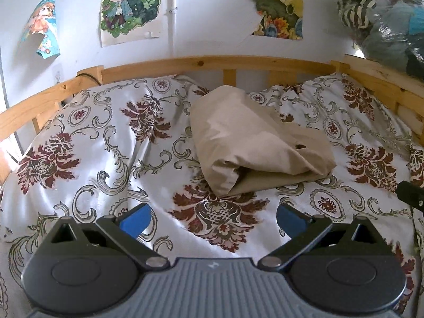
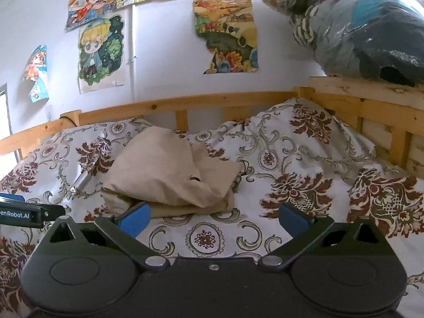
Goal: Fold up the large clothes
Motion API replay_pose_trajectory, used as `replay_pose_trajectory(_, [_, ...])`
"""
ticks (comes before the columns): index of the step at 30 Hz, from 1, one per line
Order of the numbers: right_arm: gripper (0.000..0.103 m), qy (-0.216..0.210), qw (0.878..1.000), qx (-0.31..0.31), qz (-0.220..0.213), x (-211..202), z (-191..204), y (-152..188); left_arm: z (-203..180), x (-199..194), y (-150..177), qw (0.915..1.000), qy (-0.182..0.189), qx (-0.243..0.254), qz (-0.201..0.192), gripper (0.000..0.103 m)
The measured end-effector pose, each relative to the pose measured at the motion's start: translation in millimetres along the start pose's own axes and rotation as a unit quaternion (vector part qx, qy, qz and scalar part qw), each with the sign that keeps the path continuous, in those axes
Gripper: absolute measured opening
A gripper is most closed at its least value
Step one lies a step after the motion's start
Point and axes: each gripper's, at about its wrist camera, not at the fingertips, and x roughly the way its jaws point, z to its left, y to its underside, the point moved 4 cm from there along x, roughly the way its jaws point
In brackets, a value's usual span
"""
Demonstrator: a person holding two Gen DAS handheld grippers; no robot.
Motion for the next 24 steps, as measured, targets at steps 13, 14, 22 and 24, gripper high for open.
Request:
replay_pose_trajectory(13, [0.102, -0.001, 1.000, 0.002, -0.012, -3.0, -2.9, -2.9, 2.0, -1.0, -2.3, 1.0000, 0.003, -0.009, -0.003, 0.102])
replay_pose_trajectory(14, [0.102, -0.001, 1.000, 0.003, -0.011, -3.0, -2.9, -2.9, 1.8, -1.0, -1.9, 0.9999, 0.003, -0.010, -0.003, 0.102])
replay_pose_trajectory(22, [0.102, -0.001, 1.000, 0.003, -0.010, -2.9, -2.3, -3.1, 1.1, -1.4, -1.8, 0.9999, 0.004, -0.012, -0.002, 0.102])
replay_pose_trajectory(24, [0.102, -0.001, 1.000, 0.003, -0.010, -2.9, -2.6, -3.1, 0.2, -1.3, -1.8, 0.9999, 0.004, -0.012, -0.002, 0.102])
